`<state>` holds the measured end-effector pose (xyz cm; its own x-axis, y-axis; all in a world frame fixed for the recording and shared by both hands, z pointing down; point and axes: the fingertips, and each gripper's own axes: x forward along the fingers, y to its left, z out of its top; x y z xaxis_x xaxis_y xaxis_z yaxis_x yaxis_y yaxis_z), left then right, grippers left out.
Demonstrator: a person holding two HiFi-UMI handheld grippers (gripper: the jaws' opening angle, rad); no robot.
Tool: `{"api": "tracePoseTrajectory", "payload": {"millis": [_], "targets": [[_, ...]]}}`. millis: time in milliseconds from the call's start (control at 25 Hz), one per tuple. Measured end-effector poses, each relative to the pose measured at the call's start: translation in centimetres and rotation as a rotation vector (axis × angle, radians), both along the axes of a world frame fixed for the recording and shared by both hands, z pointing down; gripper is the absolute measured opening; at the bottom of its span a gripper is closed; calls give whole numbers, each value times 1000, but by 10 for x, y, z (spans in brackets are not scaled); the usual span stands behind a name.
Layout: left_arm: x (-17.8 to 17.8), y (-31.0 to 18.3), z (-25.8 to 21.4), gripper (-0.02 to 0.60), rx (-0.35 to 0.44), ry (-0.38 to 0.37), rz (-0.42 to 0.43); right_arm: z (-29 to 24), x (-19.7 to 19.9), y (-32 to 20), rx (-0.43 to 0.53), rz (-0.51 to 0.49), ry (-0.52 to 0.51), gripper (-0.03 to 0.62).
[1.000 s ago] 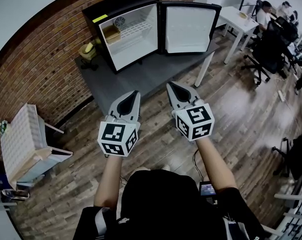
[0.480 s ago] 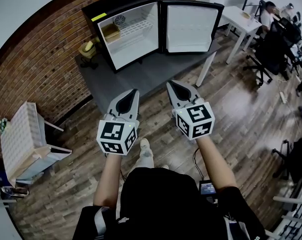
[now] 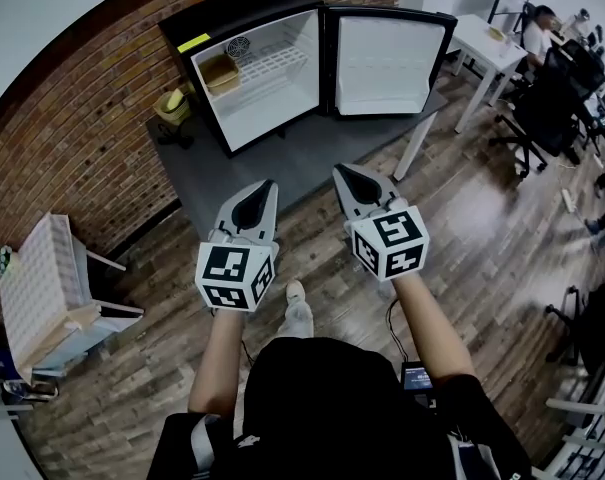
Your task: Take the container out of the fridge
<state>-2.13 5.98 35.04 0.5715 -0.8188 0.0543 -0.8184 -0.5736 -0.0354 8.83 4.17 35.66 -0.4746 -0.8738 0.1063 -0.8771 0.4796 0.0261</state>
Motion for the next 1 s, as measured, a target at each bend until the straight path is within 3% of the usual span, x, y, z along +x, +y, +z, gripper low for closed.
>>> {"api": "tracePoseTrajectory", "payload": {"millis": [240,600,760,1000], "targets": [[0,-44,-3,14,-31,53,14,1,-3,-44,-7,-8,-4,40],[-13,-117,0,14,-60,63,-6,7,-13,-117,-32,-14,-12,40],[-17,-147,3,14,-48,4,-16,7,-20,-146,-43,-12,-9,40],[-25,-190,5,14,-59,4,-7,8,-27,-188,-58,8,12,41]]}}
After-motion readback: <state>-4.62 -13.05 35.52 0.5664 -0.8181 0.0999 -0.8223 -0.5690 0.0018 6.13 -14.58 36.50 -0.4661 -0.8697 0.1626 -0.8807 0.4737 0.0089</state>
